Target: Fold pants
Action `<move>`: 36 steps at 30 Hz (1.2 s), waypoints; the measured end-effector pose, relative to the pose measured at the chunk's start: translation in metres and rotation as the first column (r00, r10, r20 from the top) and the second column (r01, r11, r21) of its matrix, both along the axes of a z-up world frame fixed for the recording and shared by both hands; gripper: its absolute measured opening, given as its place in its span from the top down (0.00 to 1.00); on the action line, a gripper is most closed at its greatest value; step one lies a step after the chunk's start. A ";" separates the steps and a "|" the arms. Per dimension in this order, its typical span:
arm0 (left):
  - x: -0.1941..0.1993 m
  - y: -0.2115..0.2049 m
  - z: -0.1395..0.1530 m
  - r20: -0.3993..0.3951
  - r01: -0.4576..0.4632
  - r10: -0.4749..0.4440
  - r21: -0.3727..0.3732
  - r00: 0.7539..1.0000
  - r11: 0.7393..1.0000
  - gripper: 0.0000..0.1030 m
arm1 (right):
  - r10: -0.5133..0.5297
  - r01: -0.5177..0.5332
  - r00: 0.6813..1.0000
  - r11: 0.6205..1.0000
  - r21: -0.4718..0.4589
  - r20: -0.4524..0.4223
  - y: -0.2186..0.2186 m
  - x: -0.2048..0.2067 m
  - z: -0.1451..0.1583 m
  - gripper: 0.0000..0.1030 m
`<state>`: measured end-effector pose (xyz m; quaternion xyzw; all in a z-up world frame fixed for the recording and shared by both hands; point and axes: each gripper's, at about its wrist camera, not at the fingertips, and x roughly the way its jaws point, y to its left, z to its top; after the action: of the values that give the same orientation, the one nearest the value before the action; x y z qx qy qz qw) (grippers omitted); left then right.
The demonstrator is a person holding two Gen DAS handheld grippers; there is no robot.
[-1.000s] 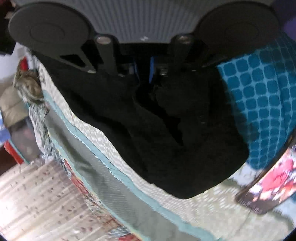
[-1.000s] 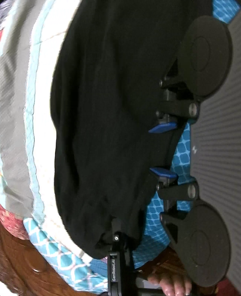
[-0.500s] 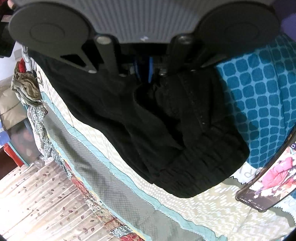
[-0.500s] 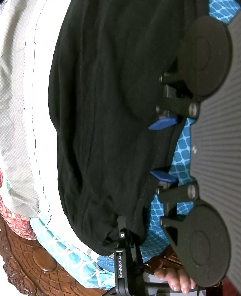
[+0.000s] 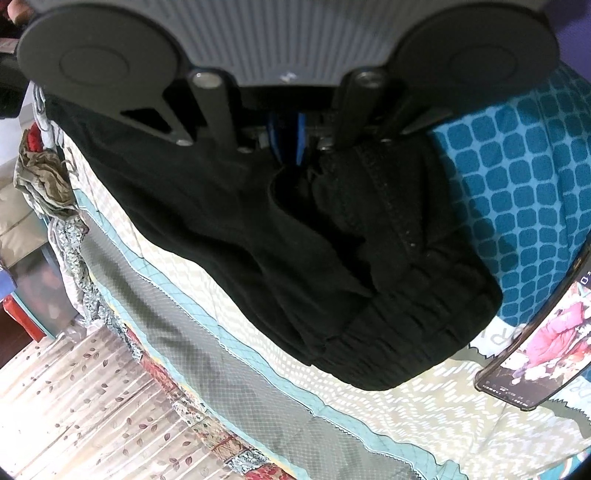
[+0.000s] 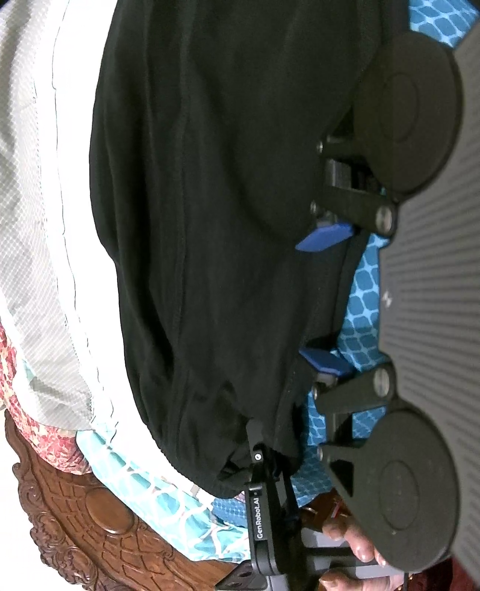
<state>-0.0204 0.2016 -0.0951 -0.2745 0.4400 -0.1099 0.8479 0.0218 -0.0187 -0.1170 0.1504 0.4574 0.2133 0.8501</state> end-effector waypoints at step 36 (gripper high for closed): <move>0.005 -0.042 0.022 -0.002 0.085 -0.086 0.155 0.996 0.984 0.84 | -0.160 0.161 0.985 0.987 0.018 -0.062 -0.054 -0.020 0.001 0.74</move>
<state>-0.0157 0.1599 -0.0735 -0.1883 0.4566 -0.1123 0.8623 0.0019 -0.0724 -0.1160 0.2027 0.4669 0.1447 0.8485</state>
